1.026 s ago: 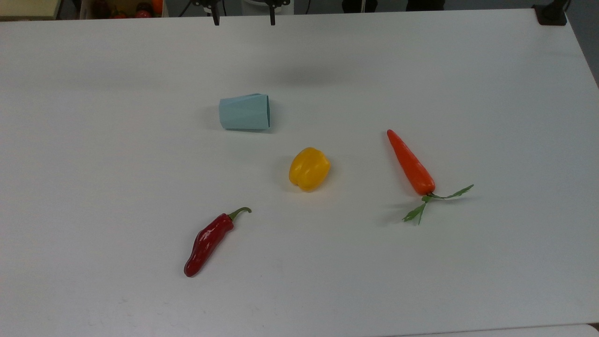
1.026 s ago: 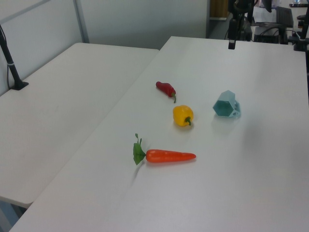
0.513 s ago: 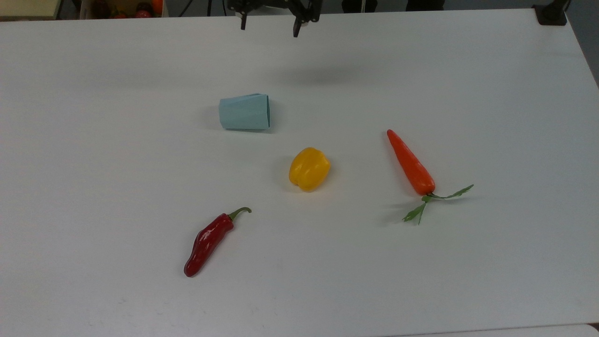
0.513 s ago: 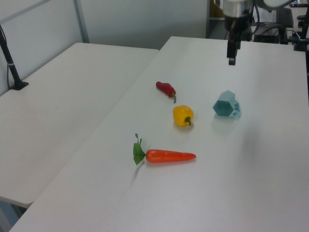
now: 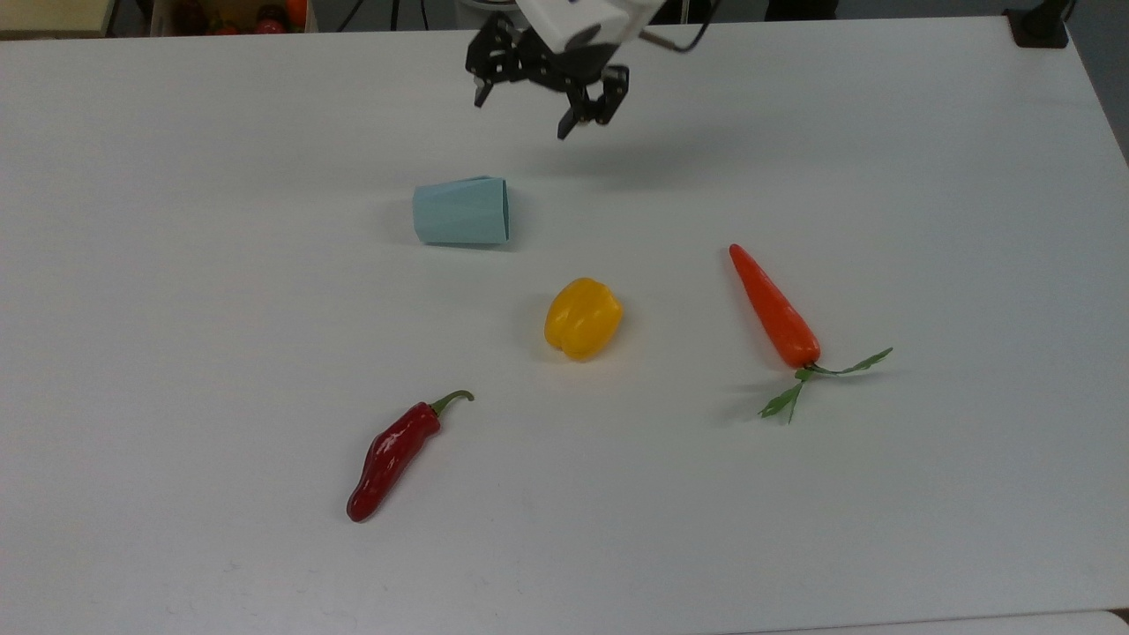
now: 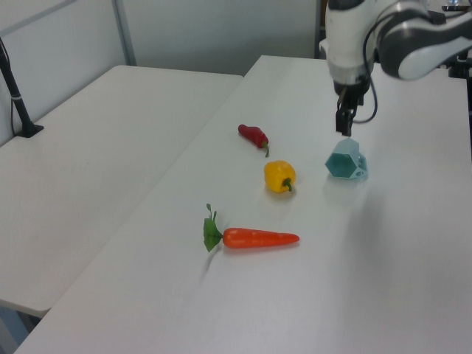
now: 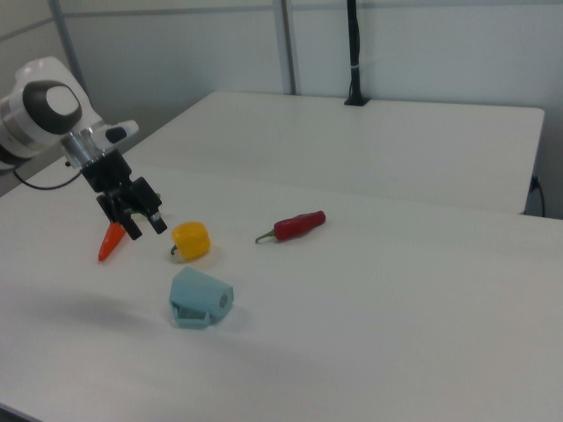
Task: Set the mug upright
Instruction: 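Move the open gripper down toward the tipped teal mug, then close the gripper on the rim of the teal mug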
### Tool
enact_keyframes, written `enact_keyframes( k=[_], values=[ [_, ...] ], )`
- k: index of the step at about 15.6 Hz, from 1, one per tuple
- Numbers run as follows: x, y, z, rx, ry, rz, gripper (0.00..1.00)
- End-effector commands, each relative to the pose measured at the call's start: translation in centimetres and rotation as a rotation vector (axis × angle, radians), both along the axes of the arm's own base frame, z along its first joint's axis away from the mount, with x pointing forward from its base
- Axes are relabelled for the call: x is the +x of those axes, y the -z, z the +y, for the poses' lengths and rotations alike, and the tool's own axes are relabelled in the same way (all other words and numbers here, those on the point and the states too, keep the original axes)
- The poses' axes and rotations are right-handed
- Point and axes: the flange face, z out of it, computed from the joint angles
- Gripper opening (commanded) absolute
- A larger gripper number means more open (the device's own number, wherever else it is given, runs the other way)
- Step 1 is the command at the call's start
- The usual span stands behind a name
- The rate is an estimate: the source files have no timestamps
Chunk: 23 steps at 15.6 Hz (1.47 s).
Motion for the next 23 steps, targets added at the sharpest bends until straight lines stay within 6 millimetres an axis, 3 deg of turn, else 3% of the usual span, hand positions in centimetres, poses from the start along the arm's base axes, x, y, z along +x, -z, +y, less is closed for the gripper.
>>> enact_keyframes(
  k=[1,4,8,13,19,21,23],
  values=[
    [0.2,4.9,1.2,-0.060,0.007,-0.039,1.00],
    [0.9,8.6,1.2,-0.123,0.004,-0.044,1.00],
    [0.7,11.7,1.0,-0.180,-0.059,-0.037,1.00],
    [0.8,12.5,0.5,-0.199,-0.067,-0.028,1.00],
    [1.4,13.3,-1.9,-0.213,-0.041,-0.009,0.99],
    [1.6,13.3,-2.6,-0.214,-0.032,-0.005,0.93],
    [1.7,13.3,-2.8,-0.215,-0.051,0.009,0.78]
  ],
)
